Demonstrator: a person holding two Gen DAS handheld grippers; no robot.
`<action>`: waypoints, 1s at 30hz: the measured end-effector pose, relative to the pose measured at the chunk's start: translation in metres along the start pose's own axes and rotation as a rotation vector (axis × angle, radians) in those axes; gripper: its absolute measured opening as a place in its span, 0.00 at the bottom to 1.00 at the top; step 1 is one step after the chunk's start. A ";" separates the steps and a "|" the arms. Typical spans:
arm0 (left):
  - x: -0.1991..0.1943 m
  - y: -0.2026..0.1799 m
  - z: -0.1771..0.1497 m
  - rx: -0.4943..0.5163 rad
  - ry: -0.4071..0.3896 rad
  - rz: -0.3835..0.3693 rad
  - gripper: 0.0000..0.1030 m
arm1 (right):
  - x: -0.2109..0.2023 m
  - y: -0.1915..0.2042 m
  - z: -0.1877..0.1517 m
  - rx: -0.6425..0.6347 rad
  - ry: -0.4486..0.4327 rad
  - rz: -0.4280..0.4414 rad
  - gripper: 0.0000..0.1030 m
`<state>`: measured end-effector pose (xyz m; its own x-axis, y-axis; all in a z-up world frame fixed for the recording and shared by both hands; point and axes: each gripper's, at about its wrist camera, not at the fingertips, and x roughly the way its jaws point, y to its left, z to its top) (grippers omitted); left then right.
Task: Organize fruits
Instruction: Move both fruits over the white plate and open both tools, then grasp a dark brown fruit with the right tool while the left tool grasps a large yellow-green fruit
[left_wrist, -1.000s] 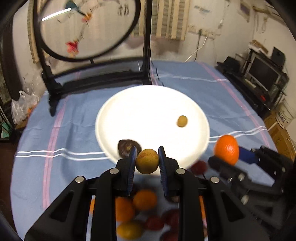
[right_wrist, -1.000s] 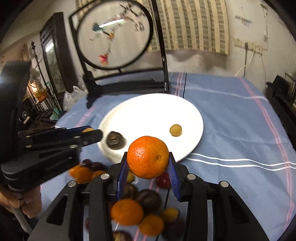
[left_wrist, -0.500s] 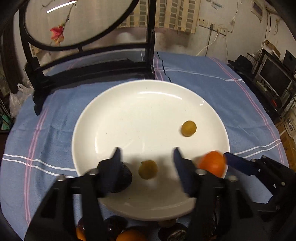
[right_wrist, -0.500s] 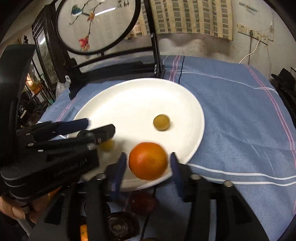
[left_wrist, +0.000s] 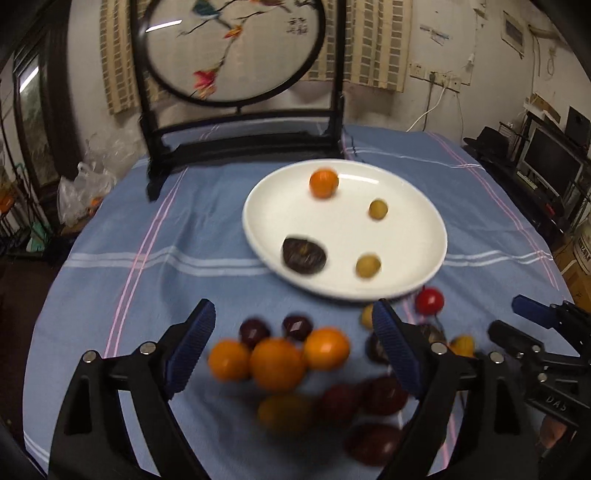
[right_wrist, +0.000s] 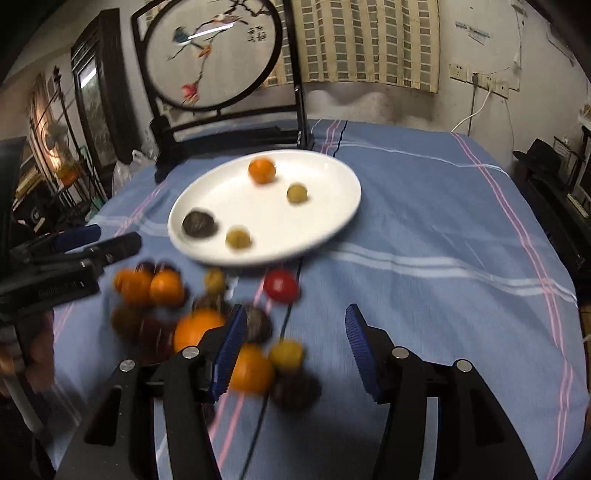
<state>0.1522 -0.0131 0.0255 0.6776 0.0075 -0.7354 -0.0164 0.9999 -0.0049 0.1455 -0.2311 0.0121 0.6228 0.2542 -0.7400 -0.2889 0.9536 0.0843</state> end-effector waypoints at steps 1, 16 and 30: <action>-0.003 0.003 -0.005 -0.007 0.007 0.002 0.82 | -0.006 0.002 -0.009 0.003 0.003 0.007 0.55; -0.040 0.029 -0.100 -0.008 0.066 -0.001 0.86 | -0.038 0.043 -0.084 -0.033 0.065 0.033 0.58; -0.024 0.041 -0.116 0.008 0.110 0.004 0.86 | 0.013 0.077 -0.074 -0.156 0.184 0.001 0.58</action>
<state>0.0496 0.0255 -0.0354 0.5931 0.0102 -0.8050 -0.0126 0.9999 0.0034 0.0777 -0.1664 -0.0407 0.4836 0.2078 -0.8502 -0.4070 0.9134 -0.0083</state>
